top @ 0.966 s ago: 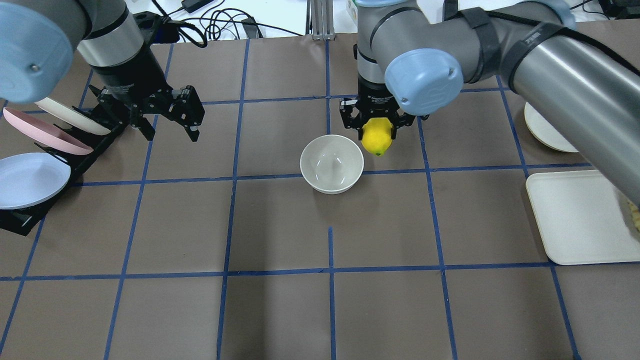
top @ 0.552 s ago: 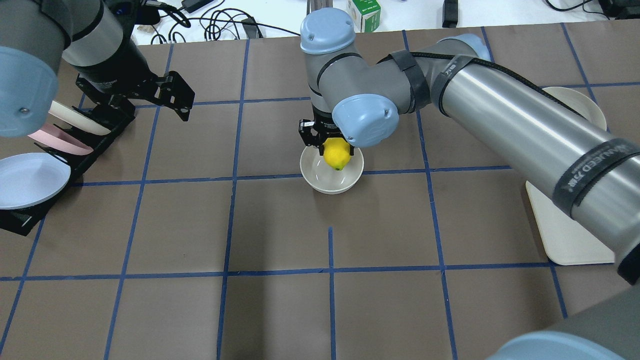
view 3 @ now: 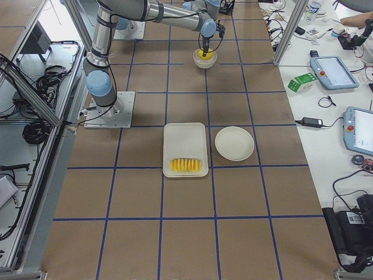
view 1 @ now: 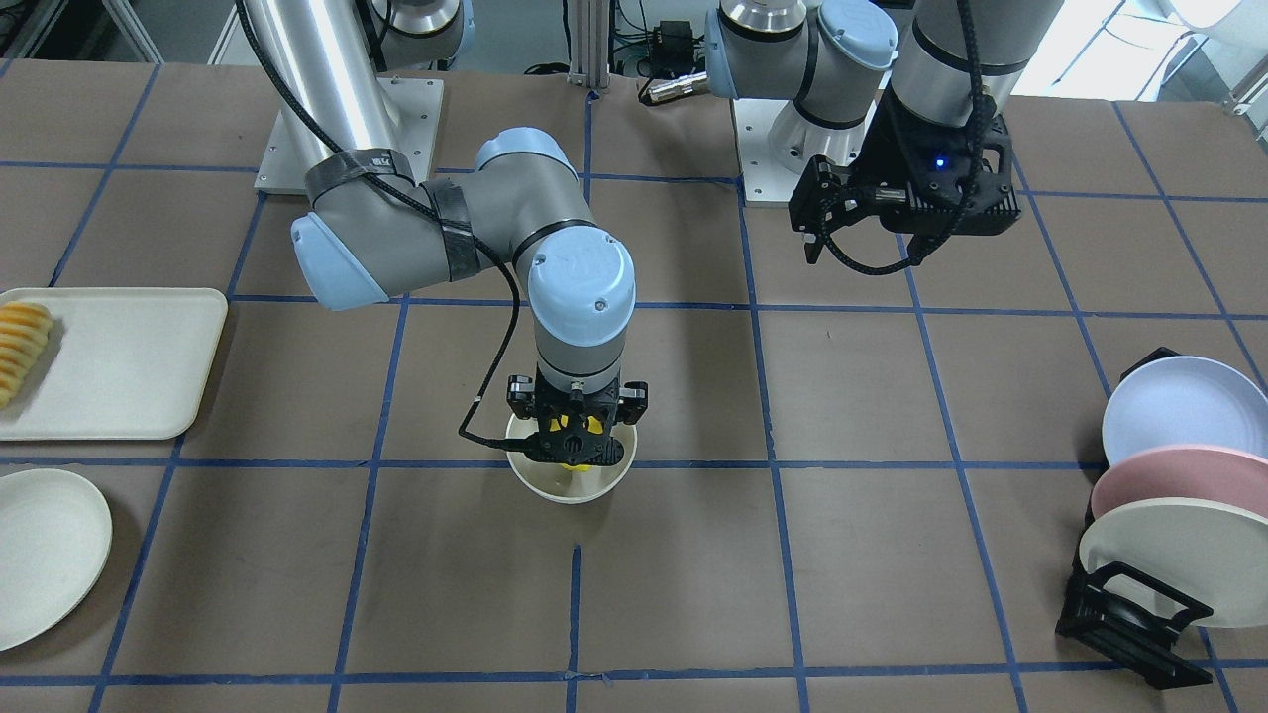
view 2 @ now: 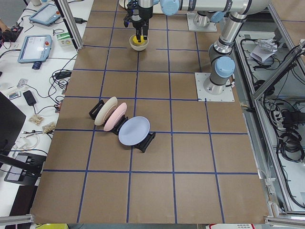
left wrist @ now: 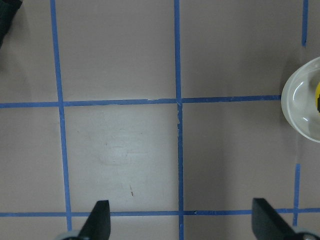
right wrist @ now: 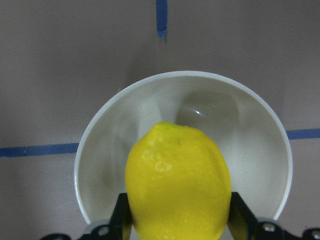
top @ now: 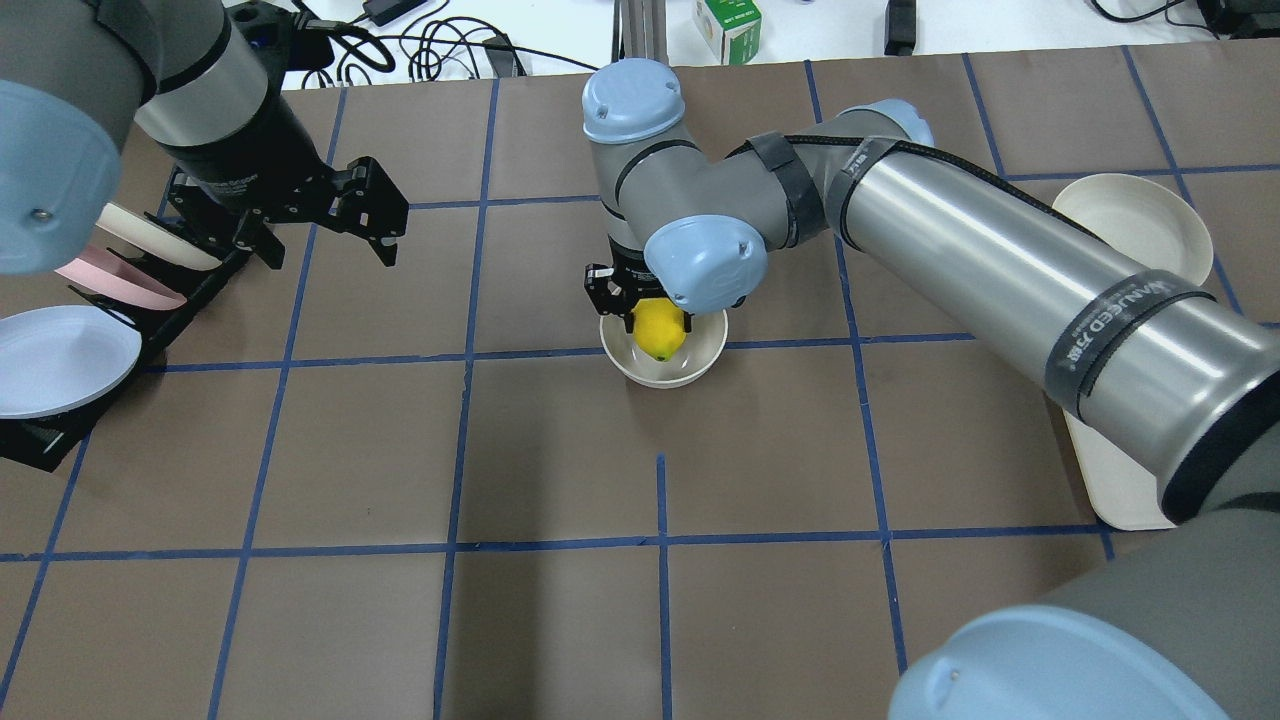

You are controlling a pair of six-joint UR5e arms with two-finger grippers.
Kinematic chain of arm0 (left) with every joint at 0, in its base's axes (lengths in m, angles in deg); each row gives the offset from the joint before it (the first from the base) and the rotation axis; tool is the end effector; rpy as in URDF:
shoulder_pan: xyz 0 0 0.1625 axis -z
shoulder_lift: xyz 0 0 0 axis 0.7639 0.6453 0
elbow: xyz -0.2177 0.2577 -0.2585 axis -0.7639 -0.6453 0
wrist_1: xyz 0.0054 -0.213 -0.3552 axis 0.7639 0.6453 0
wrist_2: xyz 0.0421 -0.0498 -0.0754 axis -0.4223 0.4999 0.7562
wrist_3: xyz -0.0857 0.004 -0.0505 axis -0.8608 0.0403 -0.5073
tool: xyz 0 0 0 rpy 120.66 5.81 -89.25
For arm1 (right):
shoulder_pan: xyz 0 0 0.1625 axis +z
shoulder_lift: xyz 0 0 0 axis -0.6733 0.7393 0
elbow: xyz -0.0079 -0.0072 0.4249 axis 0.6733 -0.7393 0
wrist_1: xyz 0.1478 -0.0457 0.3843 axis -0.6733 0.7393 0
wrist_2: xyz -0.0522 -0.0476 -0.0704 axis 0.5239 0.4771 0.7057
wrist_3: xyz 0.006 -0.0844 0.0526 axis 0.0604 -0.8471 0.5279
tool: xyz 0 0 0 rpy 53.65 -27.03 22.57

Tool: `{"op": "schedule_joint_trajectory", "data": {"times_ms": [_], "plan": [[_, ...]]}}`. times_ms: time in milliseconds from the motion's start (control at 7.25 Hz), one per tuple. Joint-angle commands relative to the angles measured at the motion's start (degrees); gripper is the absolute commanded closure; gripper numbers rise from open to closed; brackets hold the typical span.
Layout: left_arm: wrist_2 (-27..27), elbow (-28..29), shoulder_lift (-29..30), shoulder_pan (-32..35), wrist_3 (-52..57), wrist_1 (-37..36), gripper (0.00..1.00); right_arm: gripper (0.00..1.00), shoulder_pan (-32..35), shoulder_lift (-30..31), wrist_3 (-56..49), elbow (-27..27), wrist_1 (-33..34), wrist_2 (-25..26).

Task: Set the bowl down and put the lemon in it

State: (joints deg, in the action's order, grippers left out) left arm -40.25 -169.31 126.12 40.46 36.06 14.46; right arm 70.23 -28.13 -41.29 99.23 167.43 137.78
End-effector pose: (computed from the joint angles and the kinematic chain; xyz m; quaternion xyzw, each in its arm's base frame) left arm -0.1337 -0.4829 0.4871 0.0080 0.9999 -0.0085 0.0095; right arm 0.3746 -0.5524 0.2537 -0.0204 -0.9989 -0.0398 0.0138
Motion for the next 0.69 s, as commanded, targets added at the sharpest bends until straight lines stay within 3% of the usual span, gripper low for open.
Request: {"op": "schedule_joint_trajectory", "data": {"times_ms": [0,552], "plan": [[0.20,0.02,-0.32,0.87,-0.13,-0.16,0.00,1.00,0.04,-0.92,0.00,0.07,0.27,-0.50],[0.03,-0.33,-0.41,0.87,0.05,-1.30,0.00,1.00,-0.05,-2.15,0.00,0.25,0.09,-0.50]]}}
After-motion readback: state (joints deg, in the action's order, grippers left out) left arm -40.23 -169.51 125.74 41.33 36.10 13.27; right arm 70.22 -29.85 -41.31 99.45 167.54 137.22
